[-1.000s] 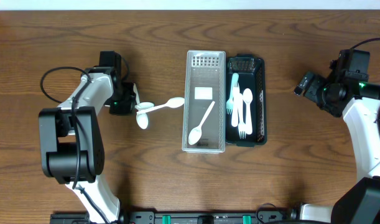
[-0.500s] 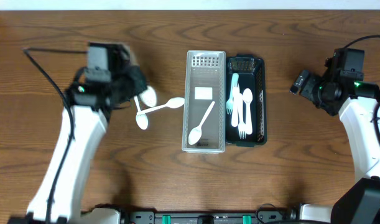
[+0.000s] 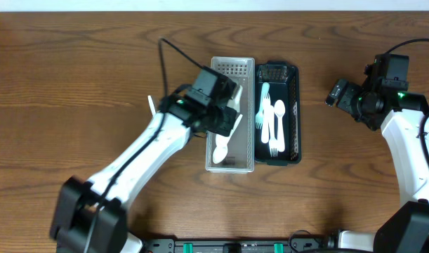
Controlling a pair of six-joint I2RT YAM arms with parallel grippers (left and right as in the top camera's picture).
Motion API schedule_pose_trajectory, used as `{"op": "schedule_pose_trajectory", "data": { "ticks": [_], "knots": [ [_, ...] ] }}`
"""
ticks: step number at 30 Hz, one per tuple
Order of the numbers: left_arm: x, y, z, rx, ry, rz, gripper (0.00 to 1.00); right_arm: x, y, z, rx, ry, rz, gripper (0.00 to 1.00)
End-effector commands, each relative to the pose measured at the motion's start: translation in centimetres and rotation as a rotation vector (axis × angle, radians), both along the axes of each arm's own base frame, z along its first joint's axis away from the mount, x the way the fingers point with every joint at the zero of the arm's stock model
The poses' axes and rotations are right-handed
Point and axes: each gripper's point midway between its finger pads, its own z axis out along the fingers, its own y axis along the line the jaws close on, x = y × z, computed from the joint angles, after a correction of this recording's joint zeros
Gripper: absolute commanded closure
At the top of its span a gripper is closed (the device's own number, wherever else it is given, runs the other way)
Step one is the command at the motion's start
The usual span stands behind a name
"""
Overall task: Pack container
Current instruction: 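Move the spoon over the white tray and release it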
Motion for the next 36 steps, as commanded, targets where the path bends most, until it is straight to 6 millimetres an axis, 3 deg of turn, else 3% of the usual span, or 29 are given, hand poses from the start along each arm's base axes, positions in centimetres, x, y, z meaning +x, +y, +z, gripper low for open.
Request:
{"op": "schedule_pose_trajectory", "data": {
  "ticks": [1, 3, 6, 11, 15, 17, 25, 31, 36],
  "knots": [
    [0.2, -0.2, -1.2, 0.02, 0.013, -0.02, 0.4, 0.1, 0.3, 0.0, 0.008, 0.001, 0.001, 0.01],
    [0.6, 0.1, -0.5, 0.012, 0.001, -0.007, 0.32, 0.1, 0.3, 0.0, 0.008, 0.001, 0.001, 0.01],
    [1.9, 1.8, 1.7, 0.021, -0.026, 0.048, 0.3, 0.1, 0.3, 0.0, 0.008, 0.002, 0.001, 0.01],
    [5.1, 9.1, 3.8, 0.119, -0.019, 0.245, 0.3, 0.1, 0.3, 0.0, 0.008, 0.002, 0.001, 0.01],
    [7.3, 14.9, 3.4, 0.128, 0.01, 0.399, 0.3, 0.1, 0.3, 0.0, 0.008, 0.002, 0.001, 0.01],
    [7.5, 16.6, 2.7, 0.124, 0.028, 0.354, 0.3, 0.1, 0.3, 0.0, 0.008, 0.002, 0.001, 0.01],
    [6.3, 18.0, -0.9, 0.285, 0.033, -0.03, 0.3, -0.1, 0.4, -0.1, 0.009, 0.01, 0.001, 0.01],
    [5.4, 17.9, -3.7, 0.353, 0.015, -0.34, 0.31, -0.4, 0.4, -0.3, 0.01, 0.027, 0.001, 0.01],
    [4.8, 17.5, -6.1, 0.365, 0.051, -0.473, 0.34, -0.5, 0.4, -0.3, 0.011, 0.027, 0.001, 0.01]
  ]
}}
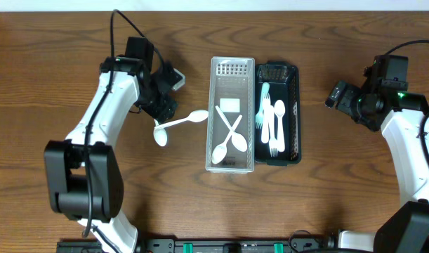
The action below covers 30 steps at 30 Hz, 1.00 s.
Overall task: Pack container
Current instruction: 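Move the spoon over the white tray and release it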
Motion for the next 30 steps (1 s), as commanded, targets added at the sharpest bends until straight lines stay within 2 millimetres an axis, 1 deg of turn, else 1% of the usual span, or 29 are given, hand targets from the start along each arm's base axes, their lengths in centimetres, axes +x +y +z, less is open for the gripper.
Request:
{"op": "schedule_pose_trajectory", "data": {
  "ticks": [1, 4, 11, 15, 18, 21, 23, 26, 30],
  "knots": [
    [-1.0, -0.3, -2.3, 0.036, 0.047, -0.19, 0.36, 0.2, 0.3, 0.1, 0.007, -0.001, 0.001, 0.01],
    [-1.5, -0.9, -3.9, 0.064, 0.08, -0.253, 0.41, 0.2, 0.3, 0.1, 0.006, -0.002, 0.002, 0.01],
    [-2.1, -1.2, -7.1, 0.226, 0.142, -0.34, 0.41, 0.2, 0.3, 0.1, 0.006, -0.002, 0.002, 0.01],
    [-2.0, -1.3, -8.3, 0.281, 0.15, -0.366, 0.41, 0.2, 0.2, 0.0, 0.003, -0.001, 0.0, 0.01],
    [-1.9, -1.3, -8.9, 0.284, 0.151, -0.366, 0.41, 0.1, 0.2, 0.0, 0.003, 0.0, 0.0, 0.01],
    [-1.4, -1.4, -9.2, 0.281, 0.135, -0.359, 0.45, 0.1, 0.2, 0.0, 0.003, 0.001, 0.0, 0.01],
    [-1.3, -1.6, -9.2, 0.273, 0.129, -0.359, 0.51, 0.1, 0.2, 0.0, 0.003, 0.001, 0.0, 0.01],
    [-1.4, -2.2, -9.3, 0.234, 0.132, -0.359, 0.66, 0.1, 0.3, 0.0, 0.003, 0.002, 0.0, 0.01],
    [-1.7, -2.6, -9.4, 0.205, 0.139, -0.361, 0.81, 0.1, 0.3, 0.0, 0.004, 0.004, 0.0, 0.01]
  ]
}}
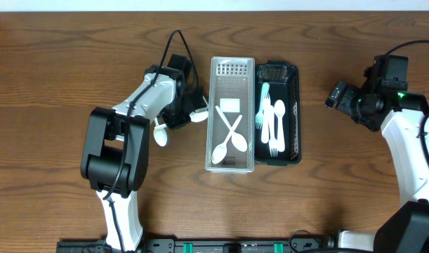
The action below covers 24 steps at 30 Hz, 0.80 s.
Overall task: Pack container
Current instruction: 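Move the spoon over the white tray and release it, then grasp the last white spoon with the left gripper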
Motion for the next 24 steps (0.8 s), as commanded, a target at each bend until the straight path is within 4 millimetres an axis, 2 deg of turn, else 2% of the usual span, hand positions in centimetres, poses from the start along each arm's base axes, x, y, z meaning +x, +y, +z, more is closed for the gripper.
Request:
{"op": "schedule_pose_trajectory", "data": {
  "ticks": [1, 2, 6, 9, 13, 16, 20, 21, 24],
  "knots": [
    [-1.0, -0.1, -1.4, -0.022, 0.053, 0.0, 0.89, 0.1, 0.3, 0.0, 0.003, 0.003, 0.0, 0.01],
    [-1.0, -0.1, -1.4, -0.021, 0.052, 0.006, 0.94, 0.0, 0.3, 0.0, 0.004, 0.005, 0.0, 0.01],
    [-1.1, -0.1, -1.1, -0.017, 0.053, 0.067, 0.94, -0.1, 0.3, -0.1, 0.004, 0.012, 0.0, 0.01],
    [-0.8, 0.2, 0.4, -0.001, 0.023, 0.126, 0.94, -0.1, 0.3, -0.1, 0.004, 0.012, 0.0, 0.01],
    [1.4, 2.6, 5.1, 0.106, -0.16, 0.255, 0.94, -0.1, 0.3, -0.1, 0.005, 0.012, 0.0, 0.01],
    [2.2, 2.3, 9.6, 0.061, -0.285, 0.305, 0.94, -0.1, 0.3, -0.1, 0.005, 0.012, 0.0, 0.01],
    [2.2, 0.6, 15.2, -0.046, -0.44, 0.394, 0.94, -0.1, 0.3, -0.1, 0.005, 0.009, -0.001, 0.01],
    [1.9, -0.3, 16.6, -0.088, -0.47, 0.434, 0.94, -0.1, 0.3, 0.0, 0.005, 0.009, -0.001, 0.01],
    [0.4, -3.9, 18.7, -0.229, -0.472, 0.508, 0.94, 0.0, 0.3, 0.0, 0.004, 0.006, -0.001, 0.01]
  ]
}}
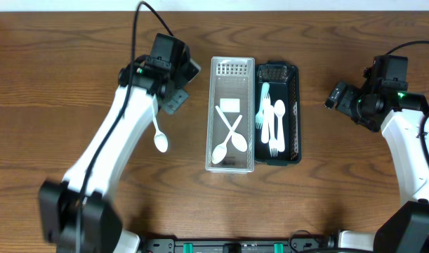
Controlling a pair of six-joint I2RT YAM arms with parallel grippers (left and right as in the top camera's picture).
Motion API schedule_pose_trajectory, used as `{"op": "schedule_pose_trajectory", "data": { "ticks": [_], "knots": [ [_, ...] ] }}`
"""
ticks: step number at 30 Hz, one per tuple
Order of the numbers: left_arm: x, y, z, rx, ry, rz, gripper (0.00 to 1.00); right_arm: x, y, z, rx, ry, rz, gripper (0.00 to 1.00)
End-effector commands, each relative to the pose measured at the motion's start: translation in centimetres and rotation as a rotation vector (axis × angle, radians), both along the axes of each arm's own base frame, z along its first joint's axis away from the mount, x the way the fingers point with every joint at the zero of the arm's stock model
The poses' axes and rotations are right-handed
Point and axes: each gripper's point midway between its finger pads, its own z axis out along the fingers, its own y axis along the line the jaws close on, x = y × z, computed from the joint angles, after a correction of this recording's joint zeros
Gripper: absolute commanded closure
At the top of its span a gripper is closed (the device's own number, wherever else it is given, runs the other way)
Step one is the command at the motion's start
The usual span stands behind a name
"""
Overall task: Pack container
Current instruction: 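Grasp the last white spoon with the left gripper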
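The clear container (pixel 233 163) stands mid-table with two crossed white spoons (pixel 232 137) and a white card inside. A third white spoon (pixel 159 139) is left of it, bowl toward the front, its handle running back under my left arm. My left gripper (pixel 174 103) hovers beside that handle's upper end. The overhead view does not show whether its fingers hold the handle. My right gripper (pixel 338 92) hangs at the far right, away from everything, its jaws too dark to read.
A dark tray (pixel 295 116) with several white forks and spoons sits against the container's right side. A black cable loops from the left arm toward the table's back edge. Bare wood surrounds the two trays.
The left arm has swung back and up, away from the container's left wall. The loose spoon has turned from slanting toward the container to lying front to back. The right arm stayed still.
First my left gripper was over the clear container, where one spoon showed beneath it. Then it stood far left, with two crossed spoons in the container and a third on the table. Later it was at that spoon's handle, and now the spoon has turned.
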Motion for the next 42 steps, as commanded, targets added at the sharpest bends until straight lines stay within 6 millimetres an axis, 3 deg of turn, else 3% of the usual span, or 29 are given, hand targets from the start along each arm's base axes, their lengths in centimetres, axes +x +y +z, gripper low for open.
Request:
{"op": "schedule_pose_trajectory", "data": {
  "ticks": [1, 6, 10, 16, 18, 21, 26, 29, 31, 33, 36, 42],
  "knots": [
    [-1.7, -4.4, 1.4, -0.203, 0.006, 0.116, 0.94, 0.2, 0.2, 0.1, 0.003, -0.005, -0.001, 0.01],
    [-5.3, -10.9, 0.2, -0.448, 0.162, 0.302, 0.94, 0.3, 0.2, 0.1, 0.003, -0.006, -0.001, 0.01],
    [-7.0, -12.9, -2.1, -0.453, 0.24, 0.389, 0.94, 0.3, 0.2, 0.1, 0.003, -0.006, -0.001, 0.01],
    [-7.7, -14.0, -5.9, -0.435, 0.327, 0.563, 0.93, 0.3, 0.2, 0.1, 0.003, -0.006, -0.001, 0.01],
    [-7.9, -14.2, -7.1, -0.433, 0.364, 0.622, 0.74, 0.2, 0.2, 0.1, 0.003, -0.005, -0.001, 0.01],
    [-7.9, -14.3, -6.9, -0.445, 0.383, 0.614, 0.64, 0.2, 0.2, 0.1, 0.003, -0.004, 0.0, 0.01],
    [-5.7, -11.2, -1.5, -0.495, 0.302, 0.573, 0.3, 0.5, 0.2, 0.2, 0.002, -0.014, -0.001, 0.01],
    [-4.2, -7.9, 1.5, -0.529, 0.222, 0.569, 0.15, 0.5, 0.2, 0.2, 0.002, -0.016, -0.001, 0.01],
    [-3.3, -5.4, 2.4, -0.518, 0.18, 0.55, 0.06, 0.5, 0.2, 0.2, 0.002, -0.015, -0.001, 0.01],
    [-2.7, -2.5, 2.1, -0.457, 0.151, 0.57, 0.06, 0.5, 0.2, 0.2, 0.002, -0.014, -0.001, 0.01],
    [-2.1, 3.0, 0.2, -0.337, 0.118, 0.718, 0.06, 0.5, 0.2, 0.2, 0.002, -0.014, -0.001, 0.01],
    [-2.1, 8.3, -4.7, -0.315, 0.202, 1.014, 0.07, 0.4, 0.2, 0.2, 0.002, -0.013, -0.001, 0.01]
  ]
}}
